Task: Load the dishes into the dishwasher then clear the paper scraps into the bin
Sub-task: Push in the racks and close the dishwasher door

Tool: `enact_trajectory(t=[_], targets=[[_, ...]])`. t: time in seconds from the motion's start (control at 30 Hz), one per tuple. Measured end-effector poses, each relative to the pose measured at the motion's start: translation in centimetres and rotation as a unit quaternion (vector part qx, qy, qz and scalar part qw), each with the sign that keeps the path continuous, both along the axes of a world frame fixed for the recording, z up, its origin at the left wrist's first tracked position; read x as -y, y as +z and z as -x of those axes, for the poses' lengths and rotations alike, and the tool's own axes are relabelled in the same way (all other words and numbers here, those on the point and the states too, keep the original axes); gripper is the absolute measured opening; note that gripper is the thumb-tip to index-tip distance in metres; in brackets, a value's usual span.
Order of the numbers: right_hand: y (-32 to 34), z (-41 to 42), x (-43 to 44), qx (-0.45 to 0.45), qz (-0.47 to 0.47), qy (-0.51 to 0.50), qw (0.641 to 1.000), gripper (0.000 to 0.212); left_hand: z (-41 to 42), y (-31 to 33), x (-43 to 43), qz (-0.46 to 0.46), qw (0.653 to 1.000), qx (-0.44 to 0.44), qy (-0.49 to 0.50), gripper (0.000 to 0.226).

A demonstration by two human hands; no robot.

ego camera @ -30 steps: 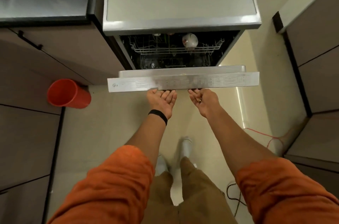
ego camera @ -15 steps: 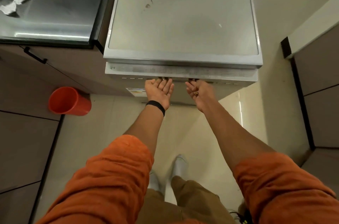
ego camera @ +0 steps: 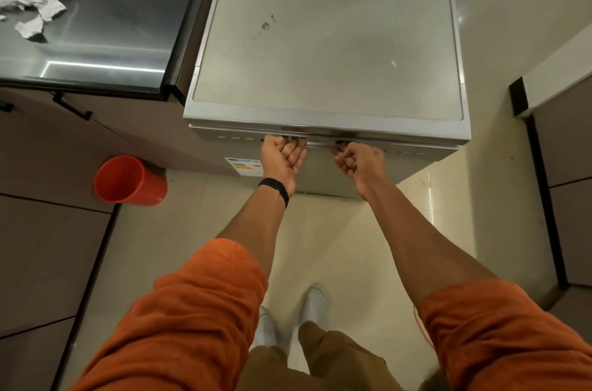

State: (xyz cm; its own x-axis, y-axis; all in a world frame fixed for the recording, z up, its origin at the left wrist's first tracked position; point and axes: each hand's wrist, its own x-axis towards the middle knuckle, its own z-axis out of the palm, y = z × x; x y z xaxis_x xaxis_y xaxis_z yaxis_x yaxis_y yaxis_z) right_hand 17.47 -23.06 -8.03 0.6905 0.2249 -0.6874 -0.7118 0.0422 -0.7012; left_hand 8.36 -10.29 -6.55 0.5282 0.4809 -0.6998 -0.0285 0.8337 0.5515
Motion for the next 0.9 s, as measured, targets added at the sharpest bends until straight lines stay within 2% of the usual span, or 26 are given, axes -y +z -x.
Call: enact_trajectory(t=[0.07, 0.17, 0.23, 0.3, 0.37, 0.43, 0.57, 0.7, 0.9], targets=[[0.4, 0.3, 0.1, 0.010, 0.017, 0.033, 0.999, 0.006, 0.3, 0.1, -0.2, -0.036, 0.997, -0.022, -0.071, 0.023], [1.5, 1.3, 0.3, 0.072, 0.097, 0.129, 0.984, 0.021, 0.9, 0.9, -0.6, -0.157, 0.963, -0.120, -0.185, 0.020], [2.4, 1.7, 0.6, 0.166, 0.178, 0.193, 0.951, 0.043, 1.5, 1.5, -1.0, -0.266, 0.923, -0.156, -0.231, 0.019], [3.9, 2.0, 0.8, 0.267, 0.229, 0.240, 0.904, 0.044, 2.3, 2.5, -1.3, -0.363, 0.873, -0.168, -0.279, 0.030], [5.9, 2.2, 0.5, 0.342, 0.237, 0.274, 0.867, 0.042, 3.2, 4.9, -1.5, -0.446, 0.821, -0.174, -0.311, 0.040], [8.2, 2.0, -0.5, 0.390, 0.234, 0.300, 0.839, 0.044, 3.6, 7.6, -2.0, -0.509, 0.780, -0.171, -0.321, 0.038], [13.6, 0.9, -3.6, 0.471, 0.249, 0.338, 0.776, 0.054, 3.4, 12.7, -4.4, -0.586, 0.734, -0.156, -0.306, 0.043], [18.1, -0.6, -7.3, 0.572, 0.266, 0.358, 0.688, 0.060, 2.5, 16.9, -7.9, -0.660, 0.680, -0.152, -0.280, 0.054], [22.6, -2.4, -14.0, 0.655, 0.303, 0.352, 0.596, 0.065, 0.4, 21.4, -14.8, -0.766, 0.576, -0.167, -0.233, 0.068]])
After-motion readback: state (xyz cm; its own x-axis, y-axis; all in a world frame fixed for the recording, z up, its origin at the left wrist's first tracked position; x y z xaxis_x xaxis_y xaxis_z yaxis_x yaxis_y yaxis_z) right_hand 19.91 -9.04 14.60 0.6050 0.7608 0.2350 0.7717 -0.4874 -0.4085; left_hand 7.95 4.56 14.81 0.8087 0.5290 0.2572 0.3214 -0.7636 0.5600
